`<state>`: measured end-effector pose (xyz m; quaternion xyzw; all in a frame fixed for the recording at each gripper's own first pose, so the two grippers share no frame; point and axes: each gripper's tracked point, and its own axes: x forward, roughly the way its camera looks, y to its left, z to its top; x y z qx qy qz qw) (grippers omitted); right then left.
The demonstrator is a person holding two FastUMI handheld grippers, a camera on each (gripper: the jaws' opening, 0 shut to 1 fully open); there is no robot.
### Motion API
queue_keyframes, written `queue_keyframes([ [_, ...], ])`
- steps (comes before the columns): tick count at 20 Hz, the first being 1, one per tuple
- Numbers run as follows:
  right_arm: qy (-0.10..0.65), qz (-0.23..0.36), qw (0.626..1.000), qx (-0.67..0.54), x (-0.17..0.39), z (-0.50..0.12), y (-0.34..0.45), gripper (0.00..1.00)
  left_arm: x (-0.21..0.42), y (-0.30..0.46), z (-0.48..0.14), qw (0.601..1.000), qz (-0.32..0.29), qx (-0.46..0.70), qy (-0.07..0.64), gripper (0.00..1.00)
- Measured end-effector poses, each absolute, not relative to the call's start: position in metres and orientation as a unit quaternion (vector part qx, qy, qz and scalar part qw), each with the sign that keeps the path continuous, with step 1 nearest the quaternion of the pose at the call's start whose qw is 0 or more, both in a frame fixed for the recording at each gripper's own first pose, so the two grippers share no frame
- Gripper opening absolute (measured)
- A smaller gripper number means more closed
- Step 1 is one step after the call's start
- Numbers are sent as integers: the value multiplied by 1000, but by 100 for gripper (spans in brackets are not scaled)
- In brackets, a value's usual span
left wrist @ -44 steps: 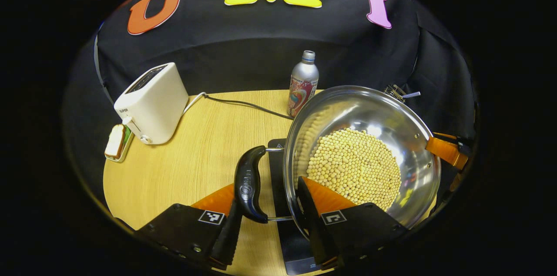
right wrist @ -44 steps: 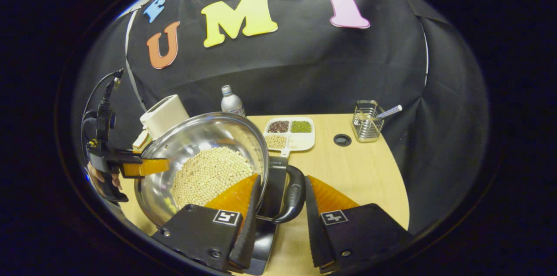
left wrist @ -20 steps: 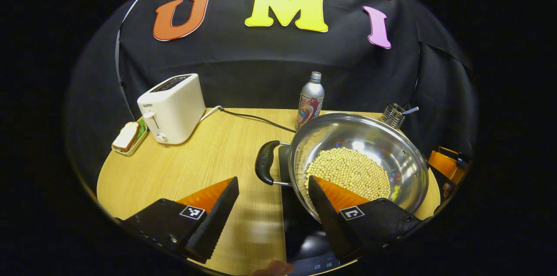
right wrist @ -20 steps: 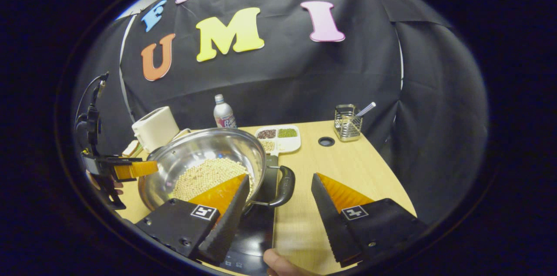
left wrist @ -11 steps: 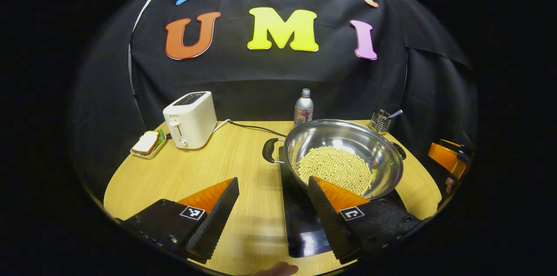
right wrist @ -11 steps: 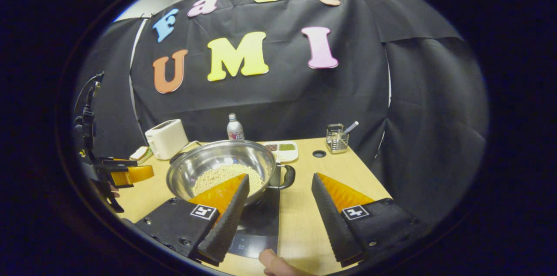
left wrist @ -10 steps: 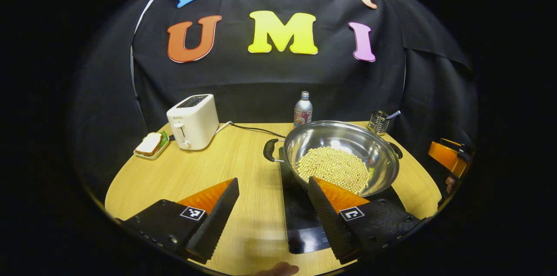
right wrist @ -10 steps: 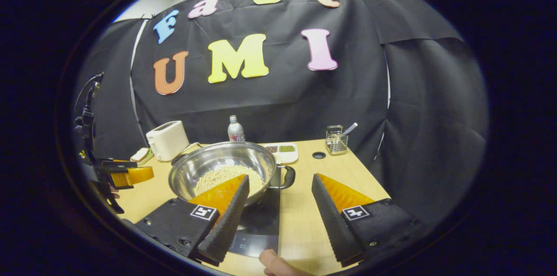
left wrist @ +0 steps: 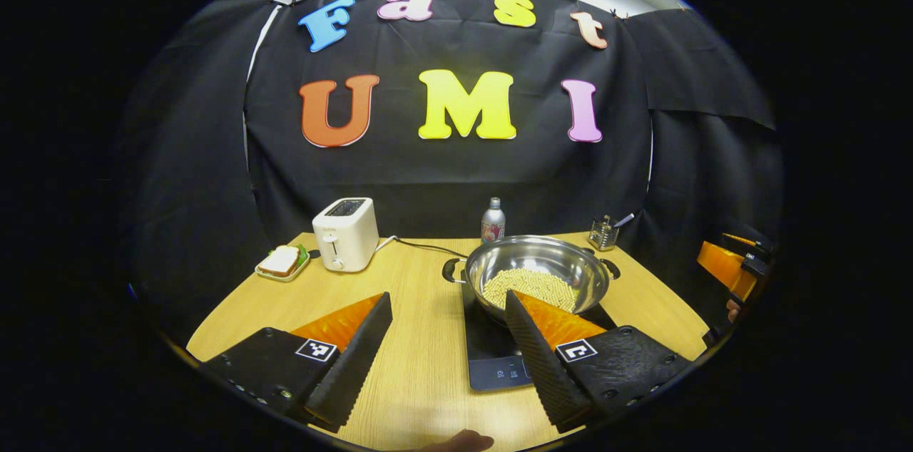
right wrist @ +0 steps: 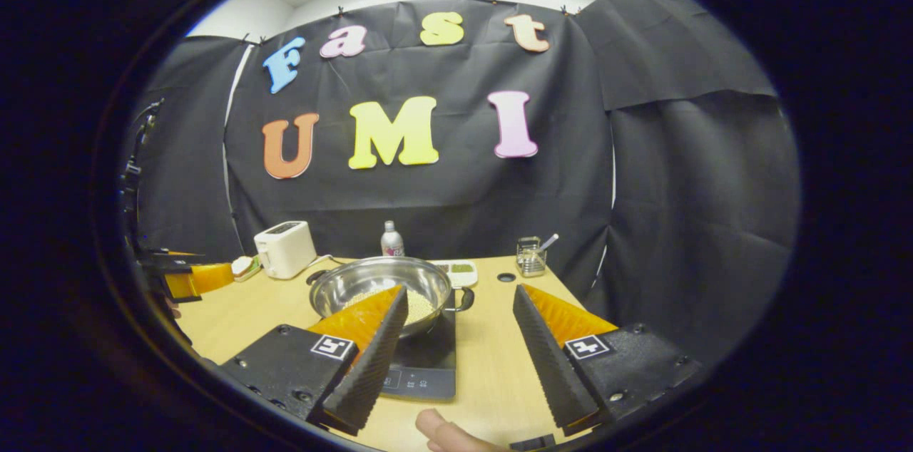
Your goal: First push the handle of the pot to place it horizontally, then grasp the pot with both hands and set it on the induction cooktop.
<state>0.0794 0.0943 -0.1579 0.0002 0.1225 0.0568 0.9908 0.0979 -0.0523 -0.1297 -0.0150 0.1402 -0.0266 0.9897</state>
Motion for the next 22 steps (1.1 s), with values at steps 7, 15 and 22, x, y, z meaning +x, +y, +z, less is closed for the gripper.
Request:
queue_keyframes([
  [7, 63, 39, 997, -12, 32, -97, 90, 91, 65, -25, -76, 998, 13, -10, 65, 95],
  [15, 9, 19, 1000, -18, -37, -62, 68, 98, -5, -18, -39, 999, 36, -9, -12, 95],
  [22, -27, 12, 999, -11, -71, -37, 62, 98, -50, -42, -29, 1000, 6, 1, -14, 95],
])
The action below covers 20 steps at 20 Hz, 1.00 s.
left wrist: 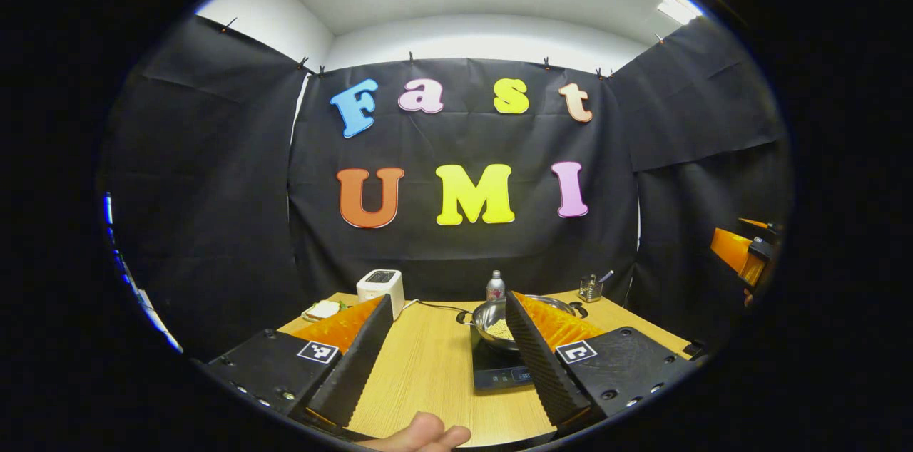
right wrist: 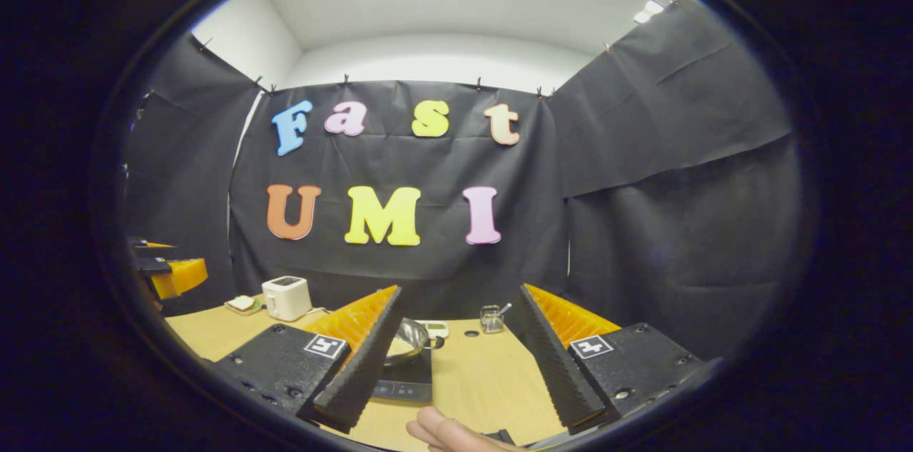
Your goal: First push the handle of the pot to place it horizontally, then grasp the pot with both hands and set it on the induction cooktop.
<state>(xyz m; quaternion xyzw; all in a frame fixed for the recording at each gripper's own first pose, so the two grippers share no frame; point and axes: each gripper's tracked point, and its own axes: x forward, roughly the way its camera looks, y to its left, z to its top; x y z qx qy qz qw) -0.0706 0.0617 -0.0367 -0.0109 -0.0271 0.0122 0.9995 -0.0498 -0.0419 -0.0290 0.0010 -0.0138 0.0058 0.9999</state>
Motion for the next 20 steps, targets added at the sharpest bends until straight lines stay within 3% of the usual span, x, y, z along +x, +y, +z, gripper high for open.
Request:
queue_keyframes([
  [20, -35, 2, 999, -3, -77, -32, 45, 98, -62, -43, -23, 999, 13, 17, -41, 95],
])
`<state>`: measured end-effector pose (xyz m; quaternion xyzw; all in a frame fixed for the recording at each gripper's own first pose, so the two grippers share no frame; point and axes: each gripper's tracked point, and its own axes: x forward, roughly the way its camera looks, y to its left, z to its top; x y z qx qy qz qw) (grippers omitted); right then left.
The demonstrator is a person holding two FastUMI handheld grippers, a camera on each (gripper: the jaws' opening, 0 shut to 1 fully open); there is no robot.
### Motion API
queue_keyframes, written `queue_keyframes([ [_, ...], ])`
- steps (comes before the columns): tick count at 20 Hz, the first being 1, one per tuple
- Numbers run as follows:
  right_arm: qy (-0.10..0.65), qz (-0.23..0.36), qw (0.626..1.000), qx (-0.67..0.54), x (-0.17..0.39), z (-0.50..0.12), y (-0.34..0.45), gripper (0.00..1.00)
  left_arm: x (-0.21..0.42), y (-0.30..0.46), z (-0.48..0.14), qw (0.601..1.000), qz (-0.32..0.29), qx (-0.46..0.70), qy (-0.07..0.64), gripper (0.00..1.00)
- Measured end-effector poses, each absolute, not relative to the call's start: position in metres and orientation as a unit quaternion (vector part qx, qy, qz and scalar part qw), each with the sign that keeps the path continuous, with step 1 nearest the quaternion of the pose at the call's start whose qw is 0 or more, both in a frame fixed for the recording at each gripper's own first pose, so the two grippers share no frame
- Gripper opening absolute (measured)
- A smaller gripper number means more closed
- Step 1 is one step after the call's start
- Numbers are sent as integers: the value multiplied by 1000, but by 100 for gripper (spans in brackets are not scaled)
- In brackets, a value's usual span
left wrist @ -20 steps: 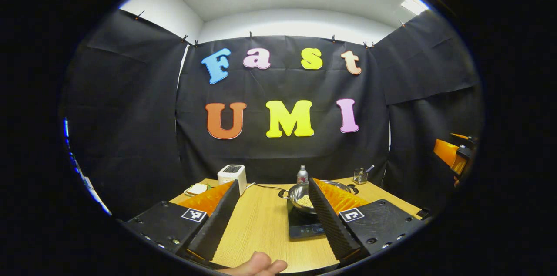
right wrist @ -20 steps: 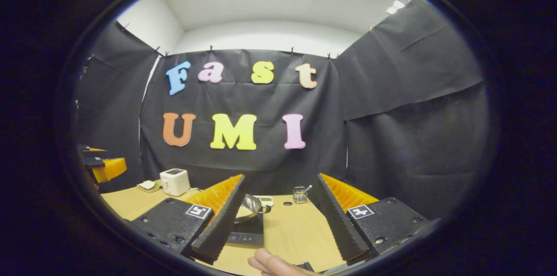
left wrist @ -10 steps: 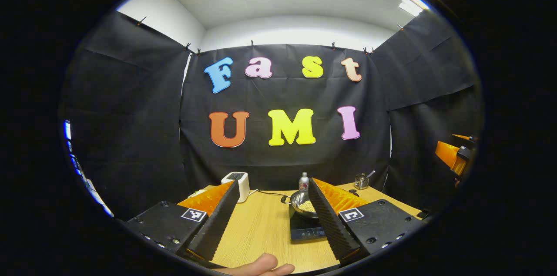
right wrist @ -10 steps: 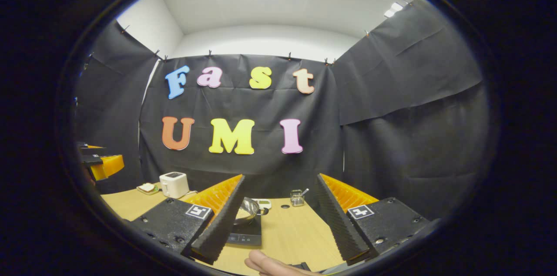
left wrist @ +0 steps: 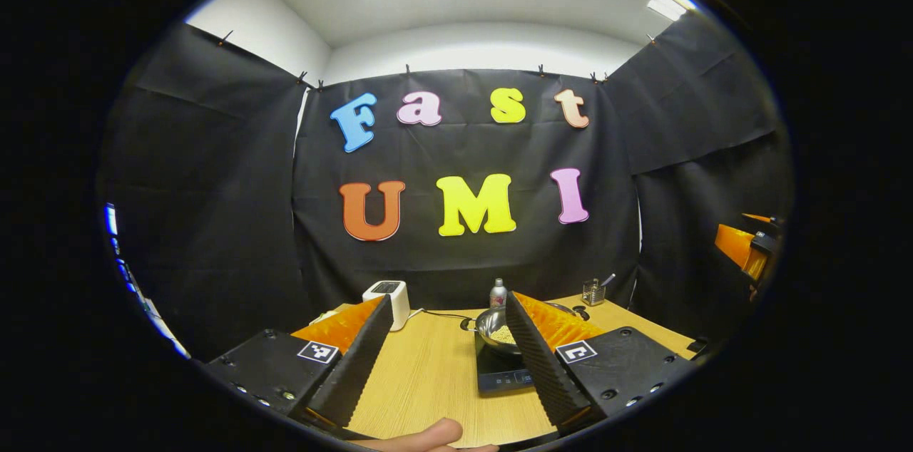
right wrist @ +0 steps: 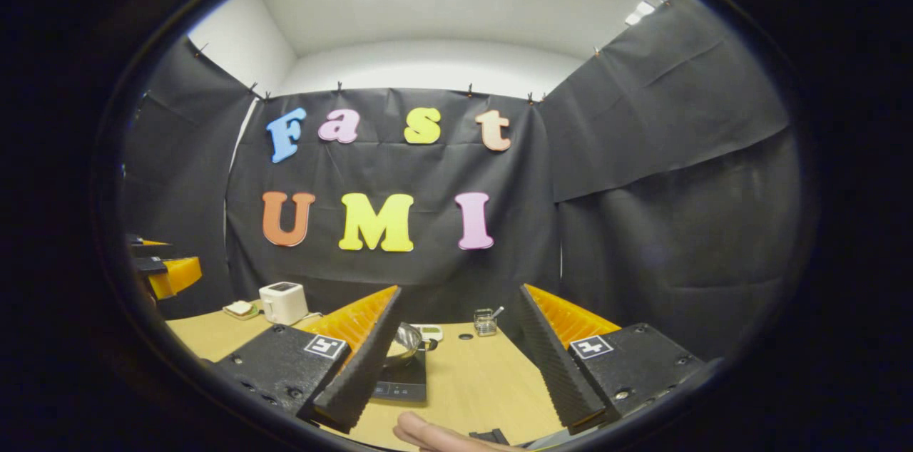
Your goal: First push the handle of the pot to place it horizontally, then grasp the pot with both hands and set it on the induction cooktop.
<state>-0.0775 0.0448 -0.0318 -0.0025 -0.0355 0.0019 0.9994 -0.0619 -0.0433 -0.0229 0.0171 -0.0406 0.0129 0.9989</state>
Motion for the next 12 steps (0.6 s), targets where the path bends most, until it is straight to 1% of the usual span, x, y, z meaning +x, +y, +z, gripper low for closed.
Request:
queue_keyframes([
  [12, -34, 0, 999, 0, -78, -34, 39, 98, -65, -42, -23, 999, 12, 16, -50, 95],
])
